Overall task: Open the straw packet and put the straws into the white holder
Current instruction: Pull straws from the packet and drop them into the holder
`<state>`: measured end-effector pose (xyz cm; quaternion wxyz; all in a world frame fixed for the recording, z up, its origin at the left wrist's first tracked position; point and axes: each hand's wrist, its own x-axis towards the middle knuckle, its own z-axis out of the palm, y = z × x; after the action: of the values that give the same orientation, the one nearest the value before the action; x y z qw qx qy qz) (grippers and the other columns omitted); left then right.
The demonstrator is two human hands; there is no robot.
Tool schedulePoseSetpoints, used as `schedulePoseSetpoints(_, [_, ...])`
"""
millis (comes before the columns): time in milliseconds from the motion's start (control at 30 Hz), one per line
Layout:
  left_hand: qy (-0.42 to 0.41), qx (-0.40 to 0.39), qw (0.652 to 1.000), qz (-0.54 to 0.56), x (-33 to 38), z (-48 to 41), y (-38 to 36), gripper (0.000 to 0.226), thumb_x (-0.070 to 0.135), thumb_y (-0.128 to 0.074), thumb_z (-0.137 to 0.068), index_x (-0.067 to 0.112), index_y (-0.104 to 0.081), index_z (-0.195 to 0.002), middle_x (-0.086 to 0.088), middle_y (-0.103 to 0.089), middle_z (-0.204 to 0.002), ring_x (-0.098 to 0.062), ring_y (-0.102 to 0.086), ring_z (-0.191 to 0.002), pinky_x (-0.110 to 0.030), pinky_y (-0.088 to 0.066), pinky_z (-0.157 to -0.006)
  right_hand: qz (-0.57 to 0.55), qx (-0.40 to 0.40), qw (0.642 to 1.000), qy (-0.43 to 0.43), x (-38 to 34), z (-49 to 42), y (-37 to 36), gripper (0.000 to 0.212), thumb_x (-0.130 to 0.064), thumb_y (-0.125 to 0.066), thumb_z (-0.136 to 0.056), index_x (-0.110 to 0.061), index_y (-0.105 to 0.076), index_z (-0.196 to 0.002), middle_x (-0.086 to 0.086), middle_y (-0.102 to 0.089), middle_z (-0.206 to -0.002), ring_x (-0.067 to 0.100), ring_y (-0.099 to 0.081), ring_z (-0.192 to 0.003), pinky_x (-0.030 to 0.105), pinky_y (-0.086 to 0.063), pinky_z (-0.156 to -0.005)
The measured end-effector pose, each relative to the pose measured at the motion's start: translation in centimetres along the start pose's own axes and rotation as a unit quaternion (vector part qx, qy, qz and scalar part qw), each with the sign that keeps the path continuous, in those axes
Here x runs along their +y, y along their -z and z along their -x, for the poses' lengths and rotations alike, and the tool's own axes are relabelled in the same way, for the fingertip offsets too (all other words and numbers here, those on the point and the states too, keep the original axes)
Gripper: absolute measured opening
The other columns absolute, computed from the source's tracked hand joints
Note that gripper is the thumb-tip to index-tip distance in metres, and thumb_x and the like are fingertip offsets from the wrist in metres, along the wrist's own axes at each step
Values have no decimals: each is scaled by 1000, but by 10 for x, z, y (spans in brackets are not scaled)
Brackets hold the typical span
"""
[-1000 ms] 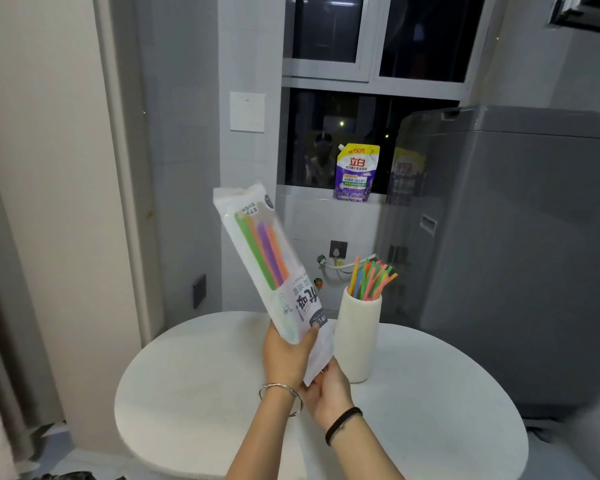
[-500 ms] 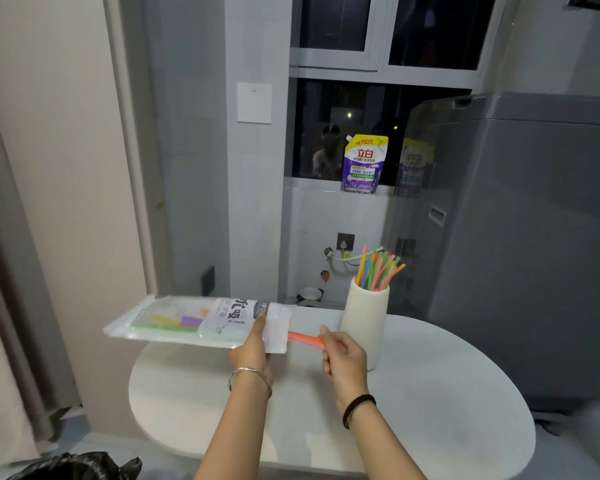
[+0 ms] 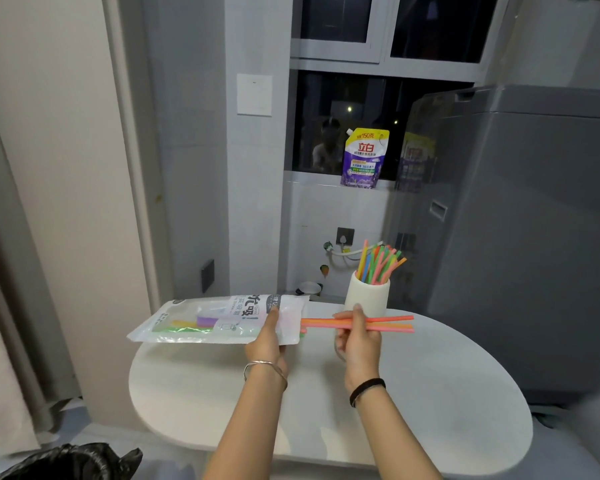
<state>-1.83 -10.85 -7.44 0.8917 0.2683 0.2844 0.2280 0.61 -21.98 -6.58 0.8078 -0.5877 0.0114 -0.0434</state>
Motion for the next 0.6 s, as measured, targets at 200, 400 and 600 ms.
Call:
schedulePoseSetpoints(200, [10,-13,1000,-8,-10,10,-13,46,7,-67,-87,4,-53,-130,-9,-64,-121,-19,-66,-84,-28,-58,-66,36,-60,997,9,1,-3,1,31,-22,-47,-95,-11,-63,-72,-1,-49,-48,6,-37,-34,17,-29,-37])
schedulePoseSetpoints(400, [16,-36,999,1,-15,9,-16,47,14,-63,-90,0,-53,-134,-13,-61,-132,-25,-61,-98,-21,-58,-56,46,5,994,101,-33,-30,17,48,-25,-39,-99,-9,-60,-59,-5,-48,-35,5,-39,-30,17,-33,-37])
schedulePoseSetpoints(600, [17,-11,999,44,-13,-3,-10,46,10,-62,-90,2,-52,-134,-7,-62,-121,-18,-69,-75,-30,-51,-81,85,108,962,236,-114,-92,39,52,-33,-35,-99,-8,-58,-59,0,-49,-43,6,-49,-38,19,-40,-45])
